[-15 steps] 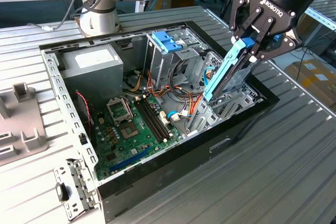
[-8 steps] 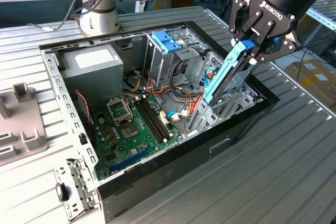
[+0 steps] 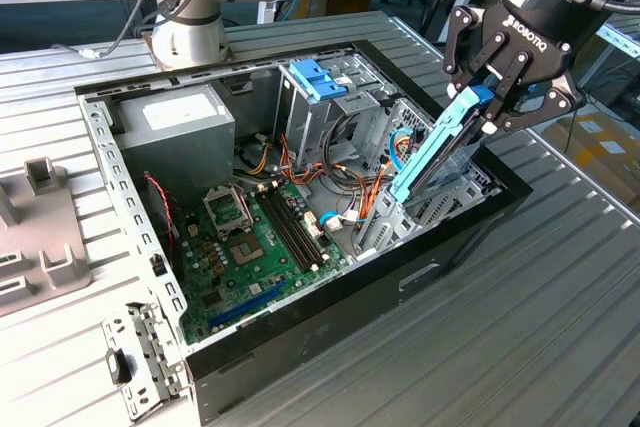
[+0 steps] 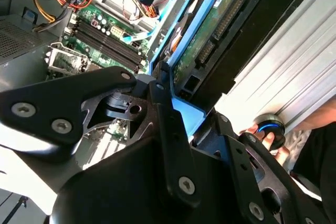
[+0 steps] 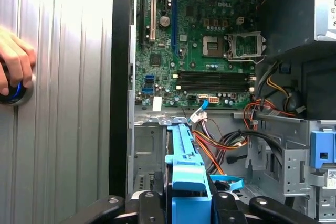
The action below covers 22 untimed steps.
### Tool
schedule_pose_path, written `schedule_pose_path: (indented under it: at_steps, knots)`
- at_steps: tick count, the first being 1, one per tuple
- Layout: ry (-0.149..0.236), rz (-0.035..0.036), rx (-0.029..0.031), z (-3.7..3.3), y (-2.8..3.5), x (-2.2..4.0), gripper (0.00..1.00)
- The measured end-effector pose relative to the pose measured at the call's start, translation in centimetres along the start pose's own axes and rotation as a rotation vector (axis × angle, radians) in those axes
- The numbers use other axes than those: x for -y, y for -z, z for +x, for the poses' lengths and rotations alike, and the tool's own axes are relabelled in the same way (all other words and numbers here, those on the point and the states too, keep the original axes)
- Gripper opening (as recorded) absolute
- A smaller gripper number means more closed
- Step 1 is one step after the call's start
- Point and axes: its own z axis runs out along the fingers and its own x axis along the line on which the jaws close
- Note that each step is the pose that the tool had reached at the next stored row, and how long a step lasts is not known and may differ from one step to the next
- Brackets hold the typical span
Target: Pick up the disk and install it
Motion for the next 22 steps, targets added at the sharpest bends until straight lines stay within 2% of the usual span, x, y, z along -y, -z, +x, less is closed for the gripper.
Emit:
schedule_pose_path:
  at_steps: [6, 11, 13, 22]
  knots:
    - [0.0, 0.0, 0.0004, 0.04, -0.07, 0.04, 0.37]
    - [0.001, 0.0, 0.0011, 0.01, 0.43, 0.07, 0.37]
    - [0.001, 0.0001, 0.0014, -0.03, 0.43, 0.15, 0.37]
    - [-0.015, 0.0004, 0.0018, -0.65, 0.38, 0.65, 0.37]
